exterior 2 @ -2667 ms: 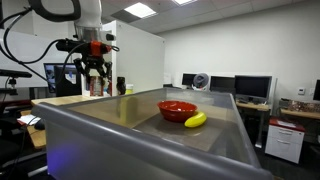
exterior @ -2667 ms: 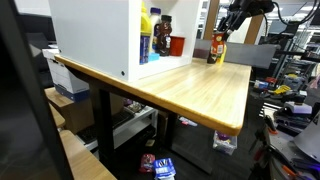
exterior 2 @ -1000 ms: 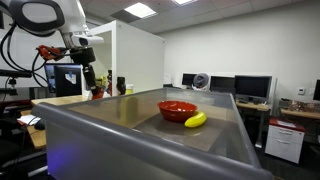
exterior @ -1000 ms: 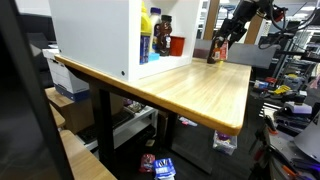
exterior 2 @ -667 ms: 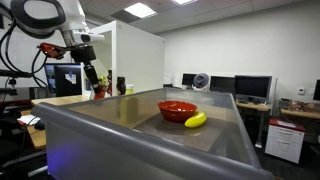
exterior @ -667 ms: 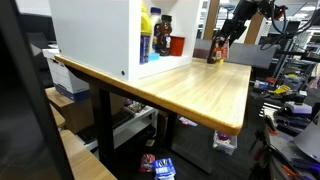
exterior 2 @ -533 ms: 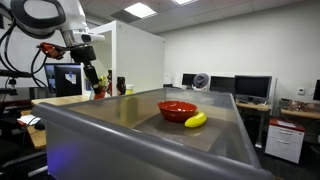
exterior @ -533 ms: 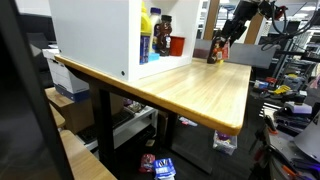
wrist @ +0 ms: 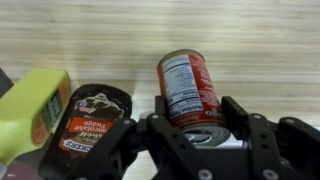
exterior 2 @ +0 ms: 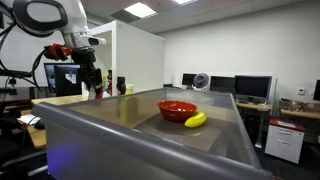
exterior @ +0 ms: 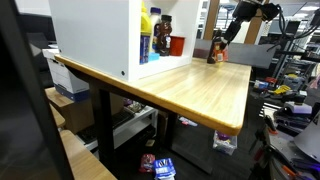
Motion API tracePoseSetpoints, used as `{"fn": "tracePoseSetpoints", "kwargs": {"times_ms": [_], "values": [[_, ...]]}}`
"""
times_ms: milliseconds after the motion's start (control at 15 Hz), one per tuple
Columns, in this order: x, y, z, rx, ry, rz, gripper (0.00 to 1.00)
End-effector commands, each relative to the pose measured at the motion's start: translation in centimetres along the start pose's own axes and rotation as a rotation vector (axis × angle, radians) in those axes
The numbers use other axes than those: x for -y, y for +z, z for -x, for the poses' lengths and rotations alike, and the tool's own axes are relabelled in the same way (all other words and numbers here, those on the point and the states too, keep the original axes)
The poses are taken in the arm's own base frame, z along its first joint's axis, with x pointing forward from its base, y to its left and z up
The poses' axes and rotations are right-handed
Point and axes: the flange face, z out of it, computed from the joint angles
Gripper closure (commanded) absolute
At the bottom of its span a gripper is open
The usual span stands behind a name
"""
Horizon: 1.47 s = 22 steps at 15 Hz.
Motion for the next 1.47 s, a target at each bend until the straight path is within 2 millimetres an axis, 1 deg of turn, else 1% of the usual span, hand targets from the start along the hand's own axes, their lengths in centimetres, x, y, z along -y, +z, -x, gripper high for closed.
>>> {"fn": "tracePoseSetpoints", "kwargs": {"times_ms": [0,267,333,400,467,533,600,800,867,1400], "values": [[-0.1,0.3,-0.6,0.011,-0.182,-0.047,0.66],[-0.3,0.8,-0.7,0.018,-0.355,-0.089,0.66],[-0.4,1.0,-0.7,0.019,-0.438,-0.112,0.66],[-0.3,0.9,-0.7,0.015,-0.472,-0.121,0.66],[-0.3,1.0,-0.8,0.007,-0.557,-0.143,0.66],[-0.2,0.7,-1.0,-0.002,-0.590,-0.150,0.66],[-0.1,0.5,-1.3,-0.011,-0.679,-0.171,0.66],[-0.1,-0.2,-1.8,-0.039,-0.835,-0.212,0.66],[-0.1,-0.6,-2.0,-0.055,-0.916,-0.239,0.66],[-0.1,-1.3,-2.1,-0.154,-1.222,-0.407,0.66]]}}
